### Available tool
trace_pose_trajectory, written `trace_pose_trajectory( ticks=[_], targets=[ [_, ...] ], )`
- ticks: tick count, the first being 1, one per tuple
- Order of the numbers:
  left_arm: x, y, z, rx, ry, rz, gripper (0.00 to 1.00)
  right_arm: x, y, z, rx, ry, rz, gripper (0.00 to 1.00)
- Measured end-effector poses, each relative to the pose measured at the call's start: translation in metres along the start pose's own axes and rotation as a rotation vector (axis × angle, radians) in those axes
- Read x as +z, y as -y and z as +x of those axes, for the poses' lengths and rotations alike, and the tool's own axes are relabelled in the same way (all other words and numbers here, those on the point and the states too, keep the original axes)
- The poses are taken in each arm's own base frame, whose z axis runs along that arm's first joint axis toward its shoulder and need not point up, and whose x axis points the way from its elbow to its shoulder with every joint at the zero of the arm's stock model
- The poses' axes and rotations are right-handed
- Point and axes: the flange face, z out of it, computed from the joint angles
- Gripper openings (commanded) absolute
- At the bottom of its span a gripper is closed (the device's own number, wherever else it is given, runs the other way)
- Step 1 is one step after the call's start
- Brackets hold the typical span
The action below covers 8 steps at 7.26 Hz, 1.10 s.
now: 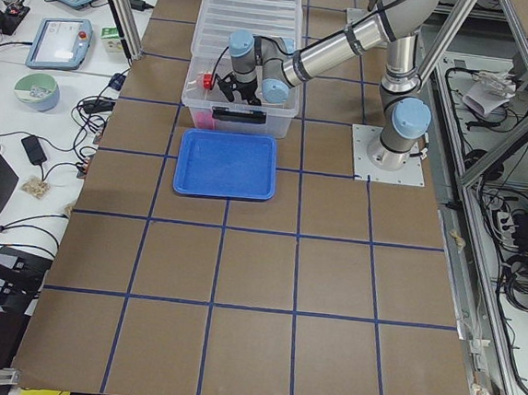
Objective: Place red block in blue tray from box
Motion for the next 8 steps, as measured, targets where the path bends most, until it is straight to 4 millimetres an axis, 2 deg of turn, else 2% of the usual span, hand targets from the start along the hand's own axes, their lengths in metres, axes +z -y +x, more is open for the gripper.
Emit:
trace_pose_trajectory(
  ticks=[2, 3, 4, 6, 7, 8],
  targets=[
    [0.005, -0.003, 0.002, -0.068, 0.009, -0.007, 1.0, 0.0, 0.0, 0.0, 0.0, 0.0, 0.0, 1.0],
    [0.006, -0.003, 0.001, -0.079, 0.013, -0.009, 0.95, -0.001, 0.0, 0.0, 0.0, 0.0, 0.001, 1.0],
    [0.008, -0.003, 0.001, -0.082, 0.015, -0.011, 0.81, -0.001, 0.0, 0.0, 0.0, 0.0, 0.001, 1.0],
    [0.008, 0.0, 0.003, -0.079, 0.008, -0.009, 0.74, 0.0, 0.0, 0.0, 0.0, 0.0, 0.0, 1.0],
    [0.011, 0.002, 0.004, -0.076, 0.002, -0.006, 0.74, 0.0, 0.0, 0.0, 0.0, 0.0, 0.0, 1.0],
    [0.014, 0.004, 0.005, -0.068, -0.003, 0.0, 0.55, 0.0, 0.0, 0.0, -0.001, 0.001, 0.0, 1.0]
  ],
)
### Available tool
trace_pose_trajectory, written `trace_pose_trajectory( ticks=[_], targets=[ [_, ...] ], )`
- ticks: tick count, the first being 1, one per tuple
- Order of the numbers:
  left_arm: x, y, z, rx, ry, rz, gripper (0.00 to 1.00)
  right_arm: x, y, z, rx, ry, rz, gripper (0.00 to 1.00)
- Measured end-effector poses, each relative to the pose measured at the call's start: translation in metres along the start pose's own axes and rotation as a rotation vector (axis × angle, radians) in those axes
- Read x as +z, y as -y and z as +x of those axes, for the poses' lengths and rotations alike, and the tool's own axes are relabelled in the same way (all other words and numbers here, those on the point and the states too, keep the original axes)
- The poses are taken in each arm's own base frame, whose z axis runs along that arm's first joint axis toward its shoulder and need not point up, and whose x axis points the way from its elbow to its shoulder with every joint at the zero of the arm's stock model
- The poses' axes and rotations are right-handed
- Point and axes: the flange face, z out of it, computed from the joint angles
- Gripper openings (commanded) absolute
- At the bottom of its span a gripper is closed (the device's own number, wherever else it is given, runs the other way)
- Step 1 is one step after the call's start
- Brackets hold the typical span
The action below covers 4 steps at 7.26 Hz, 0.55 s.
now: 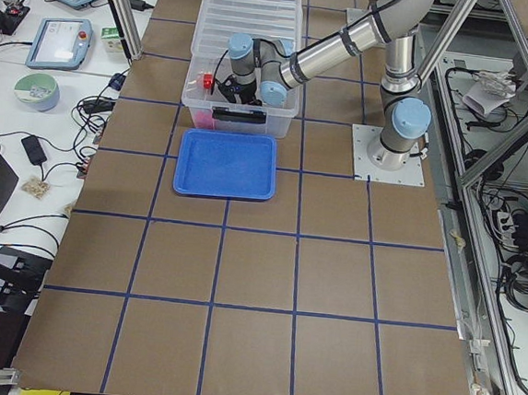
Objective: Place red block in blue tray from box
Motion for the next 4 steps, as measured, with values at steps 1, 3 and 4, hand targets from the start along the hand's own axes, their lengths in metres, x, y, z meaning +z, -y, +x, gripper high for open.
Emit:
trace_pose_trajectory(
  ticks=[1, 3, 4],
  targets=[
    [0.002, 0.002, 0.001, 0.007, -0.003, 0.003, 0.22, 0.0, 0.0, 0.0, 0.0, 0.0, 0.0, 1.0],
    [-0.003, 0.003, 0.003, 0.023, -0.008, 0.015, 0.0, -0.001, 0.0, 0.0, 0.0, 0.0, 0.002, 1.0],
    [-0.011, 0.002, 0.005, 0.033, -0.009, 0.022, 0.0, -0.001, 0.0, 0.0, -0.001, 0.001, 0.002, 1.0]
  ],
)
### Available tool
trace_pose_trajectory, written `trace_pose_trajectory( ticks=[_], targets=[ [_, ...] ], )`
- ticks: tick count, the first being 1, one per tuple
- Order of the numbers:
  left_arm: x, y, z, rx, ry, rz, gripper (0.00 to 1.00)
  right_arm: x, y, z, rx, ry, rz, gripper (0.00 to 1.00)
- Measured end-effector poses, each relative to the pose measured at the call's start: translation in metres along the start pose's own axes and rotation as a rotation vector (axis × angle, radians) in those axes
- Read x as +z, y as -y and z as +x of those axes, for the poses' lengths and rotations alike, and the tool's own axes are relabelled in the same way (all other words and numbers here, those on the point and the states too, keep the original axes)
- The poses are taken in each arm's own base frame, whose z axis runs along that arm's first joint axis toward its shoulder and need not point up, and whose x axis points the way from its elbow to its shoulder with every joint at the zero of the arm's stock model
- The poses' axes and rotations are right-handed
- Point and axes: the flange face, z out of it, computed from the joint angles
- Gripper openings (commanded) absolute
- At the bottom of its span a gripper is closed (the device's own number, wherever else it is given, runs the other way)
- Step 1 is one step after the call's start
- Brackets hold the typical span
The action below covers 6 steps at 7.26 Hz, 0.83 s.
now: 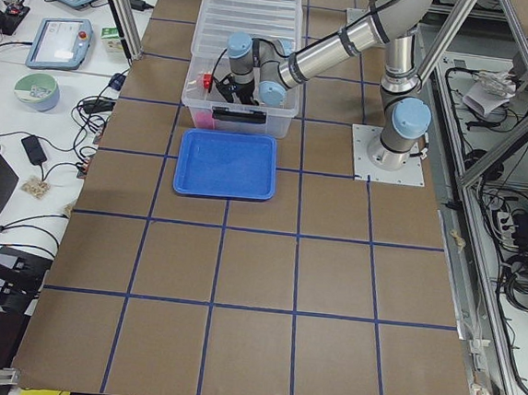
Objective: Place red block in blue tray from box
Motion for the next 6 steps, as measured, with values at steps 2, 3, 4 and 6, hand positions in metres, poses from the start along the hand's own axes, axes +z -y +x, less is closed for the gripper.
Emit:
trace_pose_trajectory(
  ticks=[2, 3, 4, 6],
  targets=[
    [-0.021, -0.003, 0.0, 0.015, 0.005, -0.002, 0.0, 0.0, 0.0, 0.0, 0.0, 0.001, 0.001, 1.0],
    [-0.04, -0.007, -0.001, 0.048, 0.008, -0.005, 0.0, 0.0, 0.0, 0.0, 0.0, 0.001, 0.002, 1.0],
    [-0.062, -0.011, -0.004, 0.118, 0.012, -0.001, 0.0, 0.0, 0.0, -0.001, -0.001, 0.002, 0.002, 1.0],
    [-0.126, -0.017, -0.01, 0.259, 0.038, 0.037, 0.0, -0.001, 0.0, -0.001, -0.001, 0.002, 0.003, 1.0]
  ],
)
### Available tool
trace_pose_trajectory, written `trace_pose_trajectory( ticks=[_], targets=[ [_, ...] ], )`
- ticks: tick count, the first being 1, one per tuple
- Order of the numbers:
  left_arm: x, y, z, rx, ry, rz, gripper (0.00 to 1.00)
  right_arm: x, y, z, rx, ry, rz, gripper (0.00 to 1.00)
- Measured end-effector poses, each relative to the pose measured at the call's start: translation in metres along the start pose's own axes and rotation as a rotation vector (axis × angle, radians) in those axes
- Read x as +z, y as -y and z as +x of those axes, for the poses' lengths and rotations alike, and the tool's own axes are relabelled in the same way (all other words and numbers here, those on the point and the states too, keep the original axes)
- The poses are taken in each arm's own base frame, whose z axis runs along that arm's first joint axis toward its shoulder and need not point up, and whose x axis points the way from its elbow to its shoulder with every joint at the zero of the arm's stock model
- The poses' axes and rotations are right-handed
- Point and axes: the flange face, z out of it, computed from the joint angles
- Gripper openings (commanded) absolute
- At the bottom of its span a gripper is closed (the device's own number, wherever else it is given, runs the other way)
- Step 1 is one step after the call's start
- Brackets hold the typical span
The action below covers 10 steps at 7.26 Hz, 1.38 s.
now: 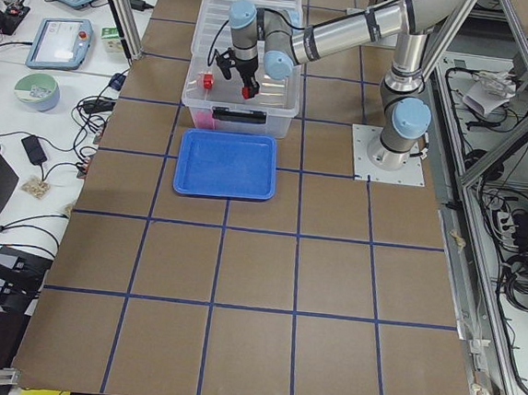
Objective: Place red block in blue tray from box
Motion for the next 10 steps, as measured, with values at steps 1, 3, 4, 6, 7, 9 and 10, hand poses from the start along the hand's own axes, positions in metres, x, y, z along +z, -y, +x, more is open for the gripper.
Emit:
trace_pose_trajectory(
  ticks=[1, 3, 4, 6, 7, 9, 10],
  targets=[
    [-0.038, 0.004, -0.009, 0.107, 0.019, 0.018, 0.0, 0.0, 0.0, 0.0, 0.0, 0.001, 0.0, 1.0],
    [-0.095, 0.039, -0.064, 0.325, 0.041, 0.032, 0.0, 0.001, 0.001, -0.001, 0.0, 0.002, 0.001, 1.0],
    [-0.097, 0.061, -0.108, 0.39, 0.036, 0.015, 0.0, 0.001, 0.001, -0.001, 0.0, 0.001, 0.001, 1.0],
    [-0.075, 0.098, -0.179, 0.51, -0.042, -0.013, 0.0, 0.001, 0.001, 0.0, 0.0, 0.0, 0.002, 1.0],
    [-0.051, 0.115, -0.192, 0.557, -0.079, -0.009, 0.0, 0.001, 0.001, 0.0, 0.0, 0.0, 0.002, 1.0],
    [0.006, 0.137, -0.201, 0.573, -0.094, -0.002, 0.0, 0.001, 0.001, -0.001, -0.001, 0.001, 0.001, 1.0],
    [0.034, 0.145, -0.208, 0.549, -0.093, -0.004, 0.0, 0.001, 0.001, -0.001, -0.002, 0.001, 0.001, 1.0]
  ],
)
